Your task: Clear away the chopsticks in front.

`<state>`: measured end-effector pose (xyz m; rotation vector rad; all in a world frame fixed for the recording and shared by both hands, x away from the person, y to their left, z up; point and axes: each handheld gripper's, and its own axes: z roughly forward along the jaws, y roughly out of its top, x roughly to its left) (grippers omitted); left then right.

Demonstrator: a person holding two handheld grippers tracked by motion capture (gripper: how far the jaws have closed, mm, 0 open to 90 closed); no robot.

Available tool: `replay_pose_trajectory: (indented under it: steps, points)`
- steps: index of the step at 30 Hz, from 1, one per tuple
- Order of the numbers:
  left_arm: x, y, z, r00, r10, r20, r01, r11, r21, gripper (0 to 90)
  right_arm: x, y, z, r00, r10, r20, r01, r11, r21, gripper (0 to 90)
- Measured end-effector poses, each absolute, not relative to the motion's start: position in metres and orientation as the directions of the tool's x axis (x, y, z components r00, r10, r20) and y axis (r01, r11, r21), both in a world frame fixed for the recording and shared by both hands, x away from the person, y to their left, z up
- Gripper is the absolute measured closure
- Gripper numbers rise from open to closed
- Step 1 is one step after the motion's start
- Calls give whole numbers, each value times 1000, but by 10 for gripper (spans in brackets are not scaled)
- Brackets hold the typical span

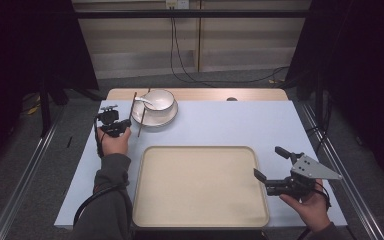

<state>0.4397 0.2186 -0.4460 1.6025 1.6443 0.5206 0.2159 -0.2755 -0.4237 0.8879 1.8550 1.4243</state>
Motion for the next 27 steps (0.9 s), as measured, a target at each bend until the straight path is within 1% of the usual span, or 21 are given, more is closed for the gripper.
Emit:
replay_pose_trajectory:
  steps: [3, 6, 8, 9, 12, 14, 17, 19, 24, 27]
  points:
    - [429, 219, -443, 93, 962, -258, 637, 141, 758, 857, 216, -275, -424, -576, 813, -82, 135, 194, 972, 29]
    - [423, 219, -442, 91, 962, -256, 631, 143, 762, 856, 216, -275, -424, -579, 811, -81, 135, 194, 972, 29]
    - [417, 219, -440, 84, 959, -269, 628, 158, 762, 857, 216, -275, -424, -576, 813, -83, 135, 194, 972, 29]
    - [412, 219, -440, 71, 954, -290, 628, 183, 756, 856, 216, -275, -424, -576, 813, -81, 135, 193, 972, 30]
    - [406, 219, -440, 74, 959, -275, 633, 168, 756, 857, 216, -275, -424, -574, 815, -82, 132, 191, 973, 30]
    - [398, 221, -439, 58, 954, -293, 626, 194, 756, 857, 215, -275, -424, -576, 813, -82, 132, 191, 973, 29]
    - [391, 222, -438, 60, 954, -294, 620, 196, 759, 857, 216, -275, -424, -574, 815, -83, 133, 193, 972, 29]
    - [382, 221, -435, 60, 948, -312, 616, 211, 759, 857, 216, -275, -424, -575, 814, -83, 133, 193, 972, 29]
    - [373, 219, -431, 58, 946, -319, 616, 218, 757, 857, 215, -275, -423, -583, 809, -83, 132, 195, 972, 29]
    - [366, 219, -429, 46, 939, -340, 621, 240, 746, 857, 215, -275, -423, -578, 811, -84, 129, 193, 973, 29]
